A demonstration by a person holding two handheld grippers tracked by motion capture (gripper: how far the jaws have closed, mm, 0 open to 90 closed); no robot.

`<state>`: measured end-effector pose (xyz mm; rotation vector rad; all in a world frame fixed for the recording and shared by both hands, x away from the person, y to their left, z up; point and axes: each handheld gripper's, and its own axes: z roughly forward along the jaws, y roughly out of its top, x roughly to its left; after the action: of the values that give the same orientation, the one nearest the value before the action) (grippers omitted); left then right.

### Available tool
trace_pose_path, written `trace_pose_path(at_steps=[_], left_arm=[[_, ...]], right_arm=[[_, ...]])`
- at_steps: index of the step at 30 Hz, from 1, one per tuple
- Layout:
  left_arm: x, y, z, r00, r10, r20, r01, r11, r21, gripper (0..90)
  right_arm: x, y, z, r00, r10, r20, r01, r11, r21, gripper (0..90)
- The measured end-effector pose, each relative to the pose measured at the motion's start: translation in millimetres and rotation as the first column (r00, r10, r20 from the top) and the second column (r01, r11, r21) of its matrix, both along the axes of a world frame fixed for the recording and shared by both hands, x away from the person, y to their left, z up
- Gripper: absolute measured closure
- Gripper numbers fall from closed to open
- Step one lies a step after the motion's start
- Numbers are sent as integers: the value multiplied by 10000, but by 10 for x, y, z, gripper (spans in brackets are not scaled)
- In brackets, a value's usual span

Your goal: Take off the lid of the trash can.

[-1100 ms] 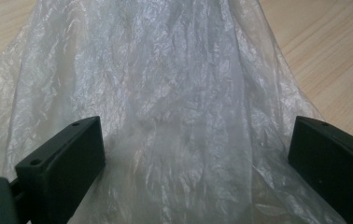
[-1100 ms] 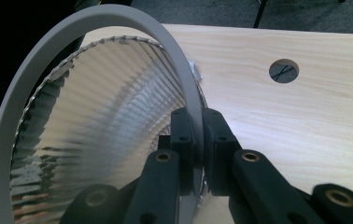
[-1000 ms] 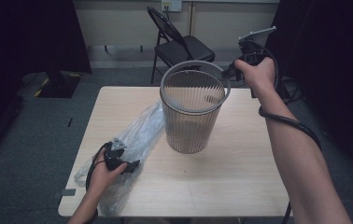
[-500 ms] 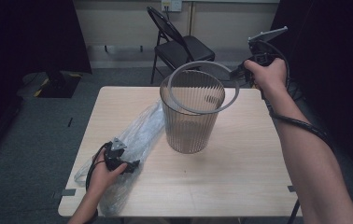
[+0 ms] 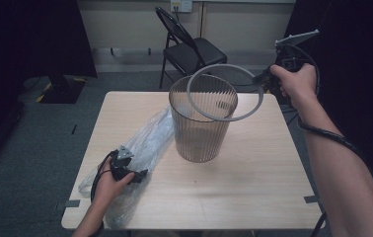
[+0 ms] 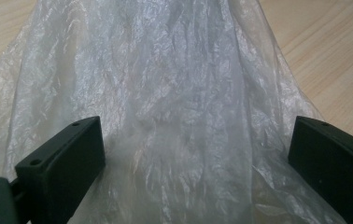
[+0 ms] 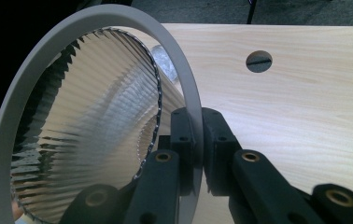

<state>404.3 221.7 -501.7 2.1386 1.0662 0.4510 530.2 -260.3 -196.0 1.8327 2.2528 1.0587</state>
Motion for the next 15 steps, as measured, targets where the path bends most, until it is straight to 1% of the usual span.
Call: trace_pose_path(at_steps=[6,7,11,15], left_arm=[[0,0,0,10000,3,-2,-3,10000,-1,30],[0,0,0,10000,3,-2,-3,10000,-1,30],[-1,-2,-1,10000,18,-20,-18,10000,-34,30],[0,0,0,10000,2,-1,-2,10000,4,30]], right_arm=[[-41,-121,-8,9999,-115,57,115,9999,76,843],[-49,-141,-12,9998,-158,139,156,9998,123,843],[-76,-221,-16,9996,-196,213,193,9997,121,843],[-110,-313,-19,9994,-235,248,229,9994,252,843]])
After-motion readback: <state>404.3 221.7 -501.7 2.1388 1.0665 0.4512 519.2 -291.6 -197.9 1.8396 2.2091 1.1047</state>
